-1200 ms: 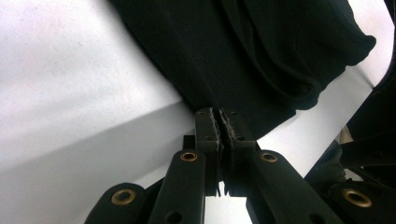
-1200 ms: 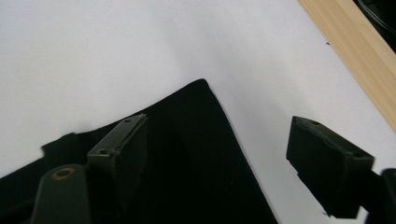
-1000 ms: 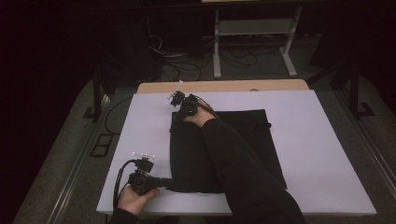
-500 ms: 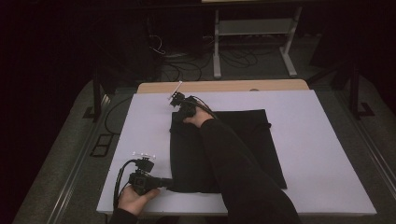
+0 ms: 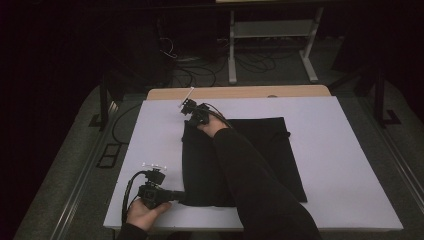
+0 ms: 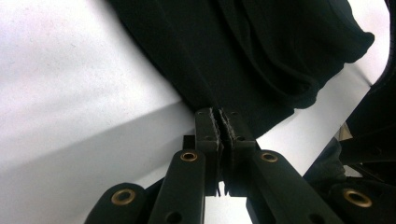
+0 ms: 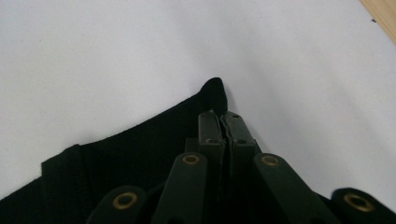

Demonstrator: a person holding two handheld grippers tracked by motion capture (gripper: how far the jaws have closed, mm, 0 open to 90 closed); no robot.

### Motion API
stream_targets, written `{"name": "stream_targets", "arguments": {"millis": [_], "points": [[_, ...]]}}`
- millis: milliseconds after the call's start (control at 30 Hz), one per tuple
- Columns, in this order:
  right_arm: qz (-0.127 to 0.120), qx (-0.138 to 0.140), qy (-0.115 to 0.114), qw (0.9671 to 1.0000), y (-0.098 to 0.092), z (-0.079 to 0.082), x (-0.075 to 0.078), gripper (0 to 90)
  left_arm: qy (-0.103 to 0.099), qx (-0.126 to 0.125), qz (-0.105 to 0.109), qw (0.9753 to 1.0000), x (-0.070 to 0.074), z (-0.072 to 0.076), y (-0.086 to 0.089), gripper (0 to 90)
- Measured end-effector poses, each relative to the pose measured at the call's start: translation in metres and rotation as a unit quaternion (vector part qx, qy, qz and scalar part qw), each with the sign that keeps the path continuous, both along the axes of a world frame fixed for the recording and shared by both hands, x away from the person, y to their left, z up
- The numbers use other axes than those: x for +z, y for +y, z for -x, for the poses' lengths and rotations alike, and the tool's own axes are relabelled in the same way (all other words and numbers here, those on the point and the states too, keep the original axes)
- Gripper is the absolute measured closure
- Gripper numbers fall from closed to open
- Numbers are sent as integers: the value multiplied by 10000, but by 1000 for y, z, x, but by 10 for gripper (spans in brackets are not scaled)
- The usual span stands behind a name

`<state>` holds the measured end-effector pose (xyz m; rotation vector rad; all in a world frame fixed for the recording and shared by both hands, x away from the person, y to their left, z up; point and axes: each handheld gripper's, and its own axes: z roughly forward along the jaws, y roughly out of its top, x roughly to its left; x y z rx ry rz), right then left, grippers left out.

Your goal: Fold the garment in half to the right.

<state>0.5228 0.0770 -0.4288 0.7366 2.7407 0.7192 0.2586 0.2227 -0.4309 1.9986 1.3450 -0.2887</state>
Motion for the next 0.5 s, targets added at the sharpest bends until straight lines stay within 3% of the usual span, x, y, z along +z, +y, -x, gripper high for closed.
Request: {"name": "stream_targets", "arguments": {"millis": [267, 500], "points": [[-7, -33, -29, 10000, -2, 4, 5, 870, -17, -5, -3, 10000, 0, 0, 0, 852], [-187, -57, -97, 9998, -9, 7, 17, 871, -76, -9, 31, 10000, 3, 1, -2, 852]]}}
